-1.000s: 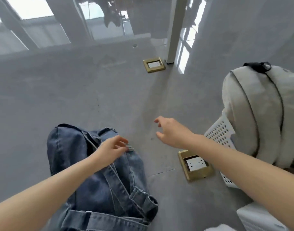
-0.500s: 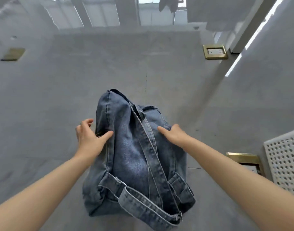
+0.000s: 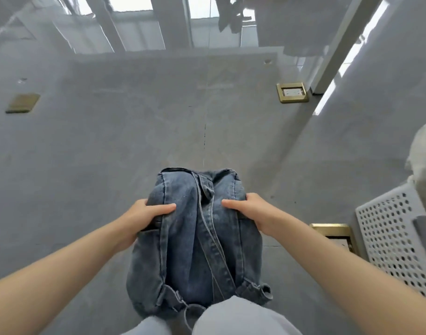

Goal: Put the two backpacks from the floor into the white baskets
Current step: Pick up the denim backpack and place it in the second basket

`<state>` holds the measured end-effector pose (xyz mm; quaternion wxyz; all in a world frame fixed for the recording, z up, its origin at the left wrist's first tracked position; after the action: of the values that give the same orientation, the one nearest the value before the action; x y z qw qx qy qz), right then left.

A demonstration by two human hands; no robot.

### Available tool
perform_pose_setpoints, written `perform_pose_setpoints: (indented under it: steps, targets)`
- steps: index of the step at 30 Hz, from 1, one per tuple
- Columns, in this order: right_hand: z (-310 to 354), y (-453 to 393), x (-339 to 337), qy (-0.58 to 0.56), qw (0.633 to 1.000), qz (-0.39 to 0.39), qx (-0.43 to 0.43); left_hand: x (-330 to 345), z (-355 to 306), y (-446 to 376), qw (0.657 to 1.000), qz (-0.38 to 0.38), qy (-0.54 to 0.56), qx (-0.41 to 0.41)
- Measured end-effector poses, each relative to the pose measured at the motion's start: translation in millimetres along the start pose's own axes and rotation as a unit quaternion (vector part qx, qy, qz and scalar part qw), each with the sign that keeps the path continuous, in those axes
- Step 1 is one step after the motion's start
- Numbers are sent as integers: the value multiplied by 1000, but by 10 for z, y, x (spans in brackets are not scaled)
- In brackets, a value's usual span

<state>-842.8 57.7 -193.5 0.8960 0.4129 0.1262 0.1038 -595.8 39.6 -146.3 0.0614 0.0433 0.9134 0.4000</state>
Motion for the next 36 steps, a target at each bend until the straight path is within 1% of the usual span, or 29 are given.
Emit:
perform_pose_setpoints:
  steps: [2, 4, 7, 11, 15, 18, 22, 26, 31, 36]
  targets:
    - [30, 162, -70, -31, 999, -16, 4, 27, -149, 124, 1000, 0, 20, 2]
    - [21, 312, -164, -104, 994, -19, 19, 99, -275, 253, 999, 8, 40, 1]
    - [7, 528, -396, -203, 978, -45, 33, 309, -482, 409, 997, 36, 65, 13]
    - [111, 842, -689, -273, 959, -73, 13, 593, -742, 523, 992, 69, 106, 30]
    - [238, 1263, -997, -346, 933, -101, -14, 989, -1085, 705, 984, 126, 118, 50]
    - [269, 1671, -1224, -391, 911, -124, -26, 1389, -1325, 944, 973, 191, 118, 60]
    - [275, 2250, -1566, -438, 883, -162, -51, 1881, -1549, 1340, 947, 272, 157, 59]
    - [237, 2755, -1861, -461, 858, -210, -85, 2279, -1705, 1642, 927, 320, 181, 68]
    - [50, 3363, -2246, -479, 822, -276, -139, 2848, -1815, 1999, 900, 394, 175, 63]
    - [-257, 3955, -2560, -489, 780, -357, -159, 3405, -1818, 2395, 874, 468, 125, 42]
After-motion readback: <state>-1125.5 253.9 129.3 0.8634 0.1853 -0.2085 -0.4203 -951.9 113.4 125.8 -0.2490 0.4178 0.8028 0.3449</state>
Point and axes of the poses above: each hand's wrist, its own y-axis away from the middle knuckle, its own x-axis out of the palm, z = x × y, the point moved 7 cm from there along -y, towards the middle knuckle, and after that the axes turned 14 degrees about y, right-handed, at the moved point
